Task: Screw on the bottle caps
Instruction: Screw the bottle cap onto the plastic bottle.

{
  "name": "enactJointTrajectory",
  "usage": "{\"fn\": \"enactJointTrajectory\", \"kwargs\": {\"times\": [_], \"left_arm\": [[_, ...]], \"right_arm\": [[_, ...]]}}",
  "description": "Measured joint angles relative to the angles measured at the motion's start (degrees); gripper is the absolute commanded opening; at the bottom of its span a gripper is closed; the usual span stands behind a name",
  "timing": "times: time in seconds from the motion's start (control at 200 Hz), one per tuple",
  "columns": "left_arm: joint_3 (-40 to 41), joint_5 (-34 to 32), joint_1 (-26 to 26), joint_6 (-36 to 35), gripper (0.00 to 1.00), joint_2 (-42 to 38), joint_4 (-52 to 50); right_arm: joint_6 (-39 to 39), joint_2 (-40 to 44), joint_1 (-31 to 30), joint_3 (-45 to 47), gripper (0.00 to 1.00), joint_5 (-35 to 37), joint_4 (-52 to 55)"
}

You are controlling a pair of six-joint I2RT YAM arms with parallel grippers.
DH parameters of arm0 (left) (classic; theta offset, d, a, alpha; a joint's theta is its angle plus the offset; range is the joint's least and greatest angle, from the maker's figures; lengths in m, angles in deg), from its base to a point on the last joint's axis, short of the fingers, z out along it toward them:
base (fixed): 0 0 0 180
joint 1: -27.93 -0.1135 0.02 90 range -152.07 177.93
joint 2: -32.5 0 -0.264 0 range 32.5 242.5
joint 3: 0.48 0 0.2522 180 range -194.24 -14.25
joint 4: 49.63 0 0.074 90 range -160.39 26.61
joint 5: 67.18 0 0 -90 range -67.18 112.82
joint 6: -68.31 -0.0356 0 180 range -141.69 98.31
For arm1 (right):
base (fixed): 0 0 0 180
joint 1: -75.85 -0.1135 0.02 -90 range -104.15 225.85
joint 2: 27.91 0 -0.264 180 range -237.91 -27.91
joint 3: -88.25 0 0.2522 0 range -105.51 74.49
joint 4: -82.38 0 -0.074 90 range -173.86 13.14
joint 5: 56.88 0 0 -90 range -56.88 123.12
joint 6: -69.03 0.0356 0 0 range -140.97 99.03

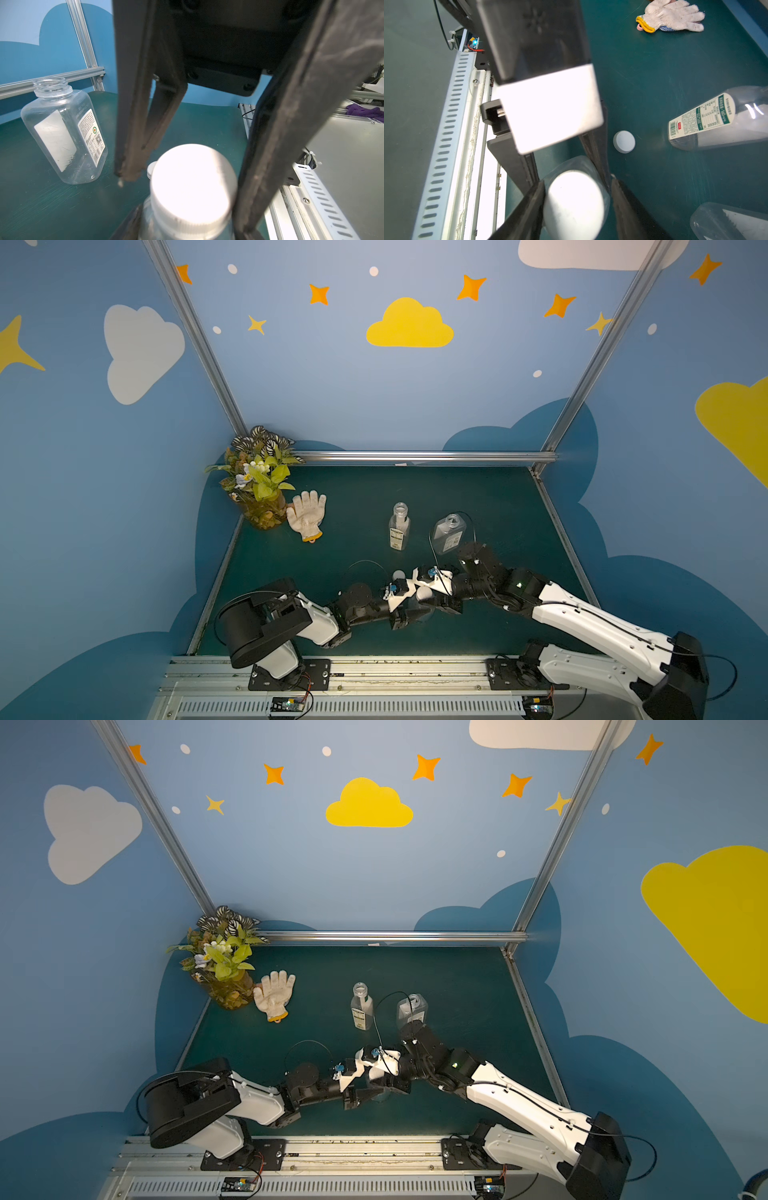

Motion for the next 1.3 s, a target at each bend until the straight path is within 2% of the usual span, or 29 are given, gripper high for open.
{"fn": "enactJointTrajectory", "kwargs": {"times": [0.12, 0.195, 0.381, 0.521, 0.906, 1.302], "left_arm": [[0.0, 0.1, -0.1, 0.0, 0.18, 0.0, 0.0], [0.0, 0.1, -0.2, 0.1, 0.18, 0.1, 0.0], [0.0, 0.1, -0.2, 0.4, 0.18, 0.2, 0.2], [0.0, 0.1, -0.2, 0.4, 0.16, 0.2, 0.3], [-0.8, -3.1, 0.4, 0.7, 0.05, -0.3, -1.0], [-1.0, -7.2, 0.7, 0.5, 0.03, -3.3, -3.6]], "right_arm": [[0.3, -0.5, 0.0, 0.0, 0.50, -0.1, 0.0], [0.5, -0.6, -0.1, 0.0, 0.42, -0.1, 0.1], [1.2, -0.5, -0.3, 0.0, 0.31, 0.1, 0.1], [2.7, -0.3, -0.5, 0.0, 0.28, 1.5, 0.2], [16.4, 4.0, -4.3, 3.1, 0.11, 11.8, -3.0], [31.3, 4.7, -11.0, 3.2, 0.15, 27.1, -5.2]]}}
